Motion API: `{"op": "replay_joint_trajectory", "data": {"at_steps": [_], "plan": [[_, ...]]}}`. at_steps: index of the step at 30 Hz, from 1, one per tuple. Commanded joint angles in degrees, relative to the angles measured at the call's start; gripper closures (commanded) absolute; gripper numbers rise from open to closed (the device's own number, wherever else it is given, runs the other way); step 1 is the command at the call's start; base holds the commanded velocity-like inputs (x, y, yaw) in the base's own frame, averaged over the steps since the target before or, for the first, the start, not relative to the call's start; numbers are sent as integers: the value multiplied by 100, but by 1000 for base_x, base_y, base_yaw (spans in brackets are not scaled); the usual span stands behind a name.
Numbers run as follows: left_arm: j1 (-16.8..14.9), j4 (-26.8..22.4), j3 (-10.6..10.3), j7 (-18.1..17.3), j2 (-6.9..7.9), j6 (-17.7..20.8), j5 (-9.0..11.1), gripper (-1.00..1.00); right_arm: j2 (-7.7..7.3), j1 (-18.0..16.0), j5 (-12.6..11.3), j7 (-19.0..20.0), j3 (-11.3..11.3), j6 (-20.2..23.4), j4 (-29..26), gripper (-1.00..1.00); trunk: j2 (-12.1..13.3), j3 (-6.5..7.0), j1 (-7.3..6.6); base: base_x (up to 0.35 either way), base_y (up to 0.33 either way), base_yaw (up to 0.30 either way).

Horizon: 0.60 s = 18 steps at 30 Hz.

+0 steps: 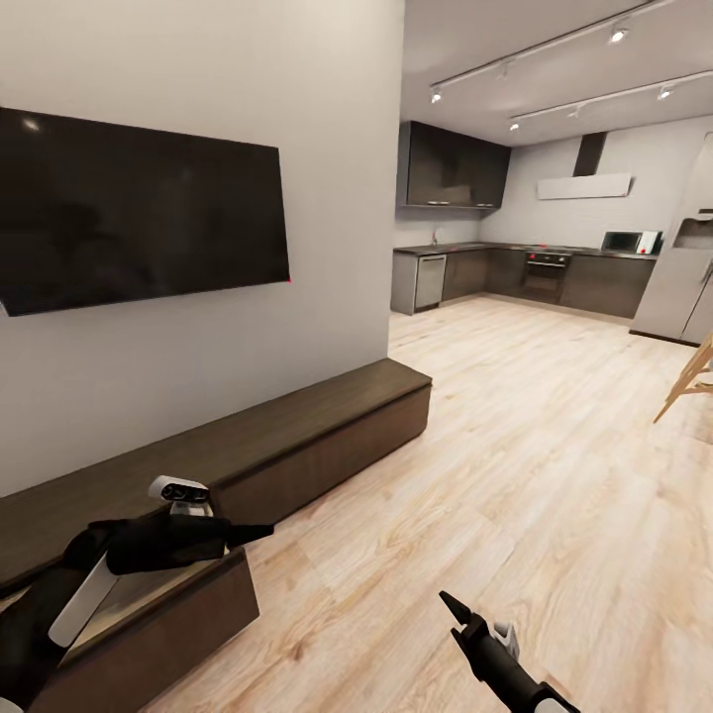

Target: Place each of the two pumpkins and all three candles from the living room inside a cabinet in the living room (use any cabinet), then make sure every cabinet is closed, and position the cauldron so it is next to a table in the living room.

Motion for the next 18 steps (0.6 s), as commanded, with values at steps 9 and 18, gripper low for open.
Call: {"op": "replay_joint_trajectory", "data": {"at_steps": [9, 18], "plan": [[-5, 2, 1, -21, 7, 61, 1, -100, -6, -4, -58, 14, 25, 51, 1, -100, -3, -6, -1, 0, 31, 0], [-5, 2, 43, -21, 26, 61, 5, -100, -20, -4, -61, -36, 23, 43, 1, -100, -83, -41, 43, 0, 0, 0]]}}
